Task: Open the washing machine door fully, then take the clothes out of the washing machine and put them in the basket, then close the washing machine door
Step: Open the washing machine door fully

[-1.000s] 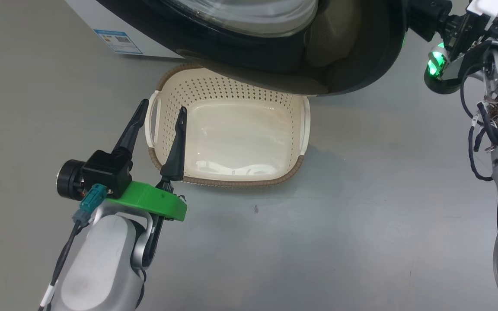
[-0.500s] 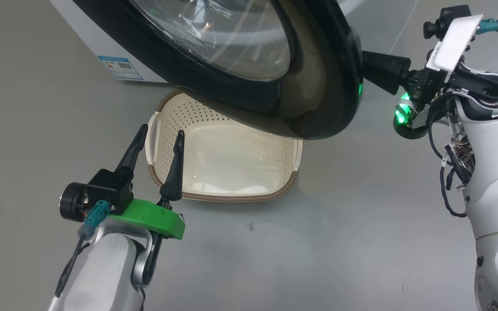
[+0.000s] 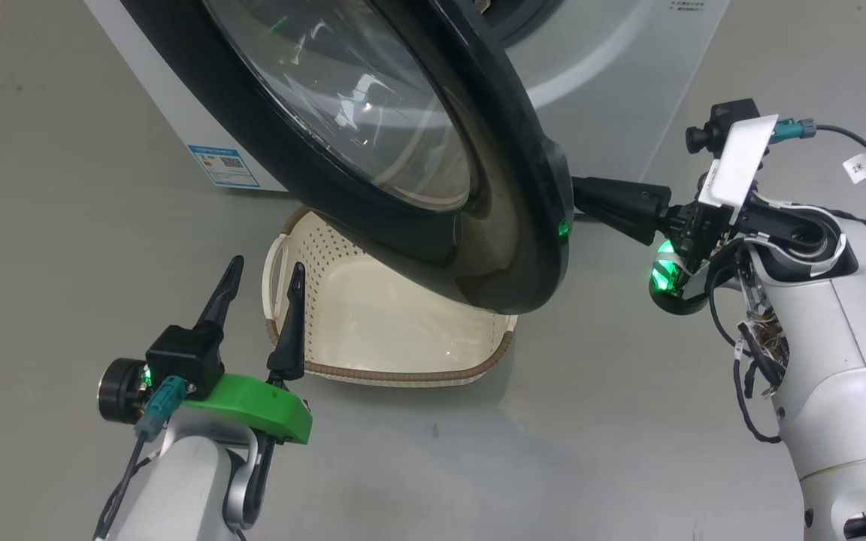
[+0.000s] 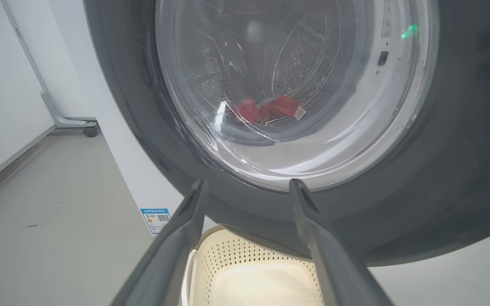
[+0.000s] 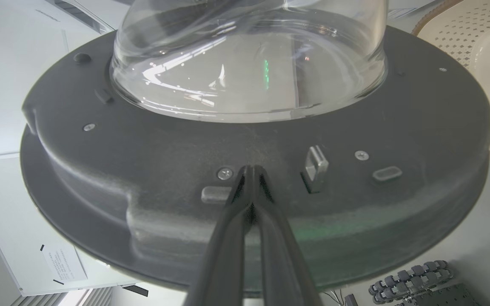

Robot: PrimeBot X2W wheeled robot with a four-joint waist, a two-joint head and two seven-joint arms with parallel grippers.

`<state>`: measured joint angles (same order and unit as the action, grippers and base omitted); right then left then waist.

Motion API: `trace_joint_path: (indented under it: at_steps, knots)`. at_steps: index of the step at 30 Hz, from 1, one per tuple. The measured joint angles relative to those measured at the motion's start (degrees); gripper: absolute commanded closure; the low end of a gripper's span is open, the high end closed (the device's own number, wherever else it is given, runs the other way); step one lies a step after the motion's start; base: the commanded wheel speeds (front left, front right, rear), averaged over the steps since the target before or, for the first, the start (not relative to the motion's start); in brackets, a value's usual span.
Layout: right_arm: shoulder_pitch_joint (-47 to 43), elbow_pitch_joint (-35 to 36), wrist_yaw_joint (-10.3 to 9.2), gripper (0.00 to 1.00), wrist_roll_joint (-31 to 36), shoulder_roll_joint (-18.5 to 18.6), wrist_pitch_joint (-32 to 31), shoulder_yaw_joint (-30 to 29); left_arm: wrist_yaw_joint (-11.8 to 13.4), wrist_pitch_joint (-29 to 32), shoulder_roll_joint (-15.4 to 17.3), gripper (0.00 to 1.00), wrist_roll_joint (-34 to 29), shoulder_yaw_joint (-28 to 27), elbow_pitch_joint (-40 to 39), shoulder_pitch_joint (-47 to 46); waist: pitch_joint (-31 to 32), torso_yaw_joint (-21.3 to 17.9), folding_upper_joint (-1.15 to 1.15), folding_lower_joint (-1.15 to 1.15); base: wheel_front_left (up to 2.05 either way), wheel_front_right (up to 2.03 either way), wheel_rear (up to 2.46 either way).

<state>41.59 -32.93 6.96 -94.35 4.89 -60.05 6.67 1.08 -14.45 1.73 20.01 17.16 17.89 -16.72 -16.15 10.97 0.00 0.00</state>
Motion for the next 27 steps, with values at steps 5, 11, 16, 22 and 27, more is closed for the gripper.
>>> trace_joint_path:
  at_steps: [5, 11, 16, 22, 27]
  knots:
    - [-3.1, 1.8, 0.00, 1.00, -0.4, -0.6, -0.2, 1.4, 0.2, 0.0, 0.0, 0.00, 0.0, -0.4, 0.4, 1.2, 1.9, -0.1, 0.00, 0.00, 0.00, 0.00, 0.00]
    - [-6.2, 4.0, 0.00, 1.00, -1.3, -0.9, -0.1, 2.3, 0.5, 0.0, 0.0, 0.00, -0.2, -0.5, 0.7, 2.3, 3.7, -0.1, 0.00, 0.00, 0.00, 0.00, 0.00]
    - [-7.9, 6.1, 0.00, 1.00, -1.9, -0.9, 0.1, 3.4, 0.6, 0.0, 0.0, 0.00, -0.2, -0.5, 1.0, 2.9, 4.9, 0.3, 0.00, 0.00, 0.00, 0.00, 0.00]
    - [-10.3, 7.8, 0.01, 1.00, -2.0, -1.0, 1.0, 5.1, 0.7, 0.0, 0.1, 0.00, -0.2, -0.4, 1.0, 3.8, 5.8, 1.4, 0.00, 0.00, 0.00, 0.00, 0.00]
    - [-11.9, 8.9, 0.01, 1.00, -3.0, -1.1, 1.9, 7.0, 0.7, 0.0, 0.1, 0.00, -0.2, -0.3, 1.0, 4.1, 6.2, 2.5, 0.00, 0.00, 0.00, 0.00, 0.00]
